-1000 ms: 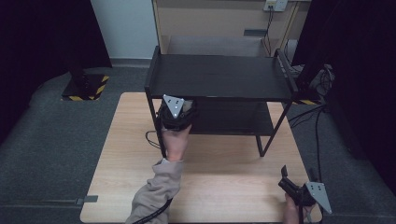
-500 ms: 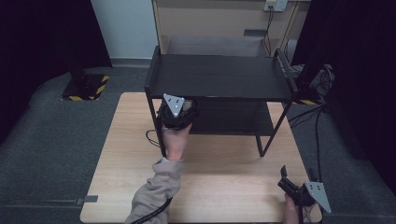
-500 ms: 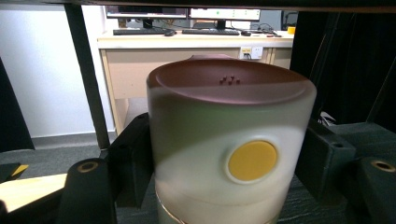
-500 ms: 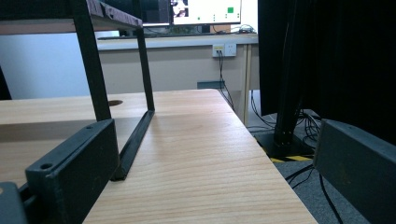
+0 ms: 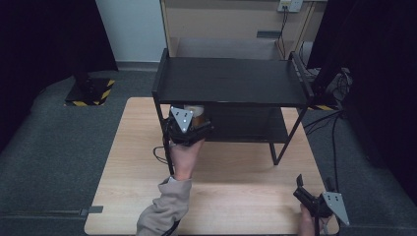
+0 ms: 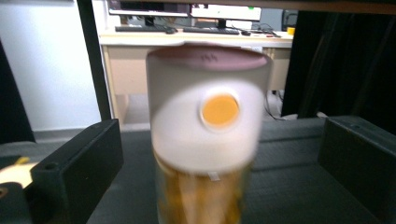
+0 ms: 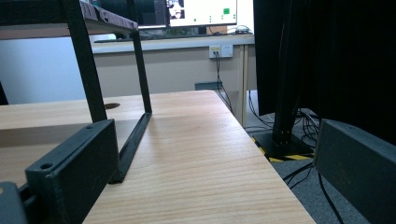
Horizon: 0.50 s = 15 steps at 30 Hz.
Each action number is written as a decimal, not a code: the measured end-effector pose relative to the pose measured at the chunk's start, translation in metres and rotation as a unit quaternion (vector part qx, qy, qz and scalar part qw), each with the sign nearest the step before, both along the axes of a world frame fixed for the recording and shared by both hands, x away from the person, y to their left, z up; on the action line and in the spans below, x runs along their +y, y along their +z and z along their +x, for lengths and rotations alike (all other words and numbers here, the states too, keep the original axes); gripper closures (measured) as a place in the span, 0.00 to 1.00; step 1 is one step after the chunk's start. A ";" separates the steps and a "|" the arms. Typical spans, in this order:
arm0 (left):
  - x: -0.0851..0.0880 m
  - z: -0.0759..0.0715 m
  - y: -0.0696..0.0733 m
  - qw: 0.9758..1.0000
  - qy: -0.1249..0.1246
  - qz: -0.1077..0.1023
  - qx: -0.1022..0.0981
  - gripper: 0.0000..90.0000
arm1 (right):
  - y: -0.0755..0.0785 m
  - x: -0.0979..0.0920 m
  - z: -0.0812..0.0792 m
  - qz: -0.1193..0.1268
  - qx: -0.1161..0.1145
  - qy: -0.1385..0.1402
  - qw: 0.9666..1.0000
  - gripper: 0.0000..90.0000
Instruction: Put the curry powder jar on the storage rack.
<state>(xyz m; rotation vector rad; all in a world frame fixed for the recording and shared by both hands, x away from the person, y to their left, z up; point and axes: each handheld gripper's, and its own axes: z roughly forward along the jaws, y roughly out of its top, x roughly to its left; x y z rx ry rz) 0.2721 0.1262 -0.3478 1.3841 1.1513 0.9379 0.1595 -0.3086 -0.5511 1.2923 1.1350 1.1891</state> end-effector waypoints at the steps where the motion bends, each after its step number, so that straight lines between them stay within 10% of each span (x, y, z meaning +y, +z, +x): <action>1: 0.004 -0.012 -0.002 1.000 -0.004 0.000 -0.003 0.00 | 0.001 0.000 0.000 -0.002 0.002 0.000 1.000 0.01; 9: 0.036 -0.054 -0.023 0.999 -0.023 -0.018 -0.024 0.00 | 0.003 0.001 0.001 -0.008 0.011 0.004 1.000 0.01; 15: 0.100 -0.081 -0.069 0.999 -0.014 -0.019 -0.027 0.00 | 0.005 0.001 0.003 -0.016 0.018 0.007 1.000 0.01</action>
